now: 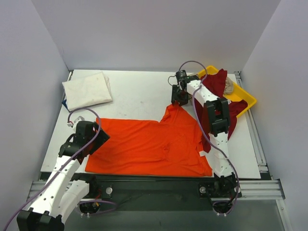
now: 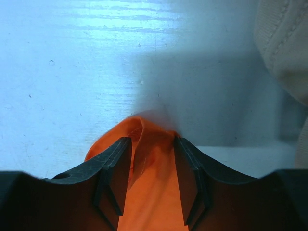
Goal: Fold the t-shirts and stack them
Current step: Grap the side of the flattened tshirt furthest away from the robot with both arms
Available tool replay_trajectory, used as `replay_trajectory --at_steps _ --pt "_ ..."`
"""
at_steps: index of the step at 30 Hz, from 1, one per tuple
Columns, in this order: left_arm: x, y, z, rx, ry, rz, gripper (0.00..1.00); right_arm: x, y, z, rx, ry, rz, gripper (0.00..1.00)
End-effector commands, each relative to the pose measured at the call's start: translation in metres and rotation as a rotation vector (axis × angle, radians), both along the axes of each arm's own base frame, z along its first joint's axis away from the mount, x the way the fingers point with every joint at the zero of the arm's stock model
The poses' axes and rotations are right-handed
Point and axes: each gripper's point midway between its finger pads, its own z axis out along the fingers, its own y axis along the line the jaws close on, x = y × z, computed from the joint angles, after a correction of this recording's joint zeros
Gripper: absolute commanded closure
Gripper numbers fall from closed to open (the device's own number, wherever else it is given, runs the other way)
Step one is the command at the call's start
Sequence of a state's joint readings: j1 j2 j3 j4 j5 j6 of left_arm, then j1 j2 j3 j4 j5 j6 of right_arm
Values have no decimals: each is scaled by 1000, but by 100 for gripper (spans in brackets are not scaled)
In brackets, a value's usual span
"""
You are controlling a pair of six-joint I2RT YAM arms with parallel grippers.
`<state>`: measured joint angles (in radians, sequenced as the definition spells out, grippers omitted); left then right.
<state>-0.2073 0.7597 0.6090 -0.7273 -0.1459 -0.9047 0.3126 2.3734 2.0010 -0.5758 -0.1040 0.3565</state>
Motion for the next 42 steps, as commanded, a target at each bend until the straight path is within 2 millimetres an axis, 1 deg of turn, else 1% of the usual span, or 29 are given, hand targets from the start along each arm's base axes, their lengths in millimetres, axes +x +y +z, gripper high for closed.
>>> replay_trajectory --at_steps 1,5,9,10,11,12,14,15,16,17,18,20,21,22,24,25,26,27,28,30,31,32,33,35,36,39,40,41,42 --pt "3 4 15 11 -43 7 16 11 -7 14 -19 -38 -2 60" --pt "4 8 11 39 -38 2 15 14 -10 12 -29 -43 -9 65" --pt "14 22 12 102 -26 1 13 16 -14 12 -48 -50 -18 69" --pt "18 25 13 105 -28 1 13 19 -14 16 -45 -60 -21 69" --pt "23 34 12 120 -19 10 13 19 -14 14 -44 -57 -22 67" --pt "31 32 15 92 -40 -11 13 20 -14 13 -42 -56 -21 65" --pt "39 36 14 61 -29 -36 13 23 -14 11 -38 -58 -21 62" --pt "44 46 15 59 -31 -8 13 24 -13 12 -36 -60 -19 62" --pt "47 52 9 65 -3 -2 13 24 -12 10 -30 -57 -16 62" --pt "53 50 14 56 -16 -39 13 24 -12 8 -29 -52 -14 62" --pt "56 53 14 58 -15 -42 14 25 -11 8 -26 -53 -13 62" --pt "63 53 7 64 8 -72 15 24 -10 6 -19 -46 -8 64" --pt "71 55 12 68 -11 -78 16 24 -10 6 -17 -45 -7 65" --pt "75 55 6 72 11 -93 16 23 -10 6 -15 -45 -4 69" --pt "90 55 11 74 -12 -115 19 22 -7 4 -2 -39 14 73" --pt "95 56 4 73 11 -123 19 23 -6 5 1 -42 16 74" --pt "99 58 3 87 14 -132 20 22 -5 4 9 -34 21 75" --pt "106 61 9 99 3 -134 20 21 -5 3 11 -32 24 76" --pt "109 63 3 104 25 -136 21 21 -5 3 13 -32 24 78" --pt "118 69 5 132 14 -147 23 19 -5 2 10 -26 22 84" --pt "124 71 4 143 15 -161 24 18 -5 1 9 -23 24 92" --pt "130 72 4 150 9 -162 25 17 -7 2 7 -24 21 96" --pt "134 72 -3 148 26 -173 28 15 -8 1 2 -17 17 100" --pt "145 72 -2 150 12 -187 33 13 -9 5 2 -22 15 100" --pt "148 73 -9 147 29 -192 37 12 -9 6 0 -22 15 100" --pt "161 73 -15 149 13 -198 44 8 -10 8 2 -17 17 100" --pt "163 73 -24 144 32 -199 47 6 -10 8 3 -14 18 100" --pt "169 75 -23 151 25 -195 48 3 -10 9 3 -12 19 100" --pt "171 76 -25 150 32 -196 49 2 -11 10 3 -12 18 100"
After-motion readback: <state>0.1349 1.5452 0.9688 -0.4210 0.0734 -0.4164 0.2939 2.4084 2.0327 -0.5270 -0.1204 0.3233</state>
